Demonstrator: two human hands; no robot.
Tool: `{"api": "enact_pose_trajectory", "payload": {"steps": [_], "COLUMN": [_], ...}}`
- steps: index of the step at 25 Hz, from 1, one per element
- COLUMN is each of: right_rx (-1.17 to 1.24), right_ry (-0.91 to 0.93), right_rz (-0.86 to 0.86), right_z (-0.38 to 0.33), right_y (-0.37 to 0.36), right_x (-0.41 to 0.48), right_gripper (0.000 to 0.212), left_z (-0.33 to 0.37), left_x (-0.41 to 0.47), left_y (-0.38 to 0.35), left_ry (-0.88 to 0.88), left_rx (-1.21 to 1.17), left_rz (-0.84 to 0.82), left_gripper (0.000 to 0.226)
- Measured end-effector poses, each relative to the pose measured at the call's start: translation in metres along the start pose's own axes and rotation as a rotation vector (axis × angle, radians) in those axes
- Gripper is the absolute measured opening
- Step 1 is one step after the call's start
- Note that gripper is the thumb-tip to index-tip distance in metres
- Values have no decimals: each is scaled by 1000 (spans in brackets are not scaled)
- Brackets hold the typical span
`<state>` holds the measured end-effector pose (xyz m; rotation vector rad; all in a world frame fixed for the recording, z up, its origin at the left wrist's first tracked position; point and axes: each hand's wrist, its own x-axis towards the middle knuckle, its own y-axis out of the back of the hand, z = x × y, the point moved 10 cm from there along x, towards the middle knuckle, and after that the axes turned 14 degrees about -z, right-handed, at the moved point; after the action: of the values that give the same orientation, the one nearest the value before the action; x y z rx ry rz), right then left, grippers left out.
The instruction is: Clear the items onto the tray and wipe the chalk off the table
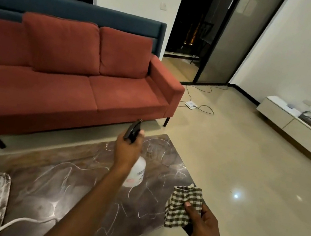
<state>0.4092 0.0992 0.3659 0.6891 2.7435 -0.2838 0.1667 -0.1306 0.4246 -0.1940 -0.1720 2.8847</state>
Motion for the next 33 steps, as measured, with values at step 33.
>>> {"api": "enact_pose_trajectory", "payload": {"steps": [33], "right_rx": [-515], "right_ry": [40], "right_rz": [-184], "right_z": [135], "right_y": [129], "right_x": [562], "right_gripper": [35], "left_z": [-369], "left_x": [252], "left_y": [-169], "left_ry": [418], "left_rx": [233], "left_rz": [-32], "left_gripper": [15]}}
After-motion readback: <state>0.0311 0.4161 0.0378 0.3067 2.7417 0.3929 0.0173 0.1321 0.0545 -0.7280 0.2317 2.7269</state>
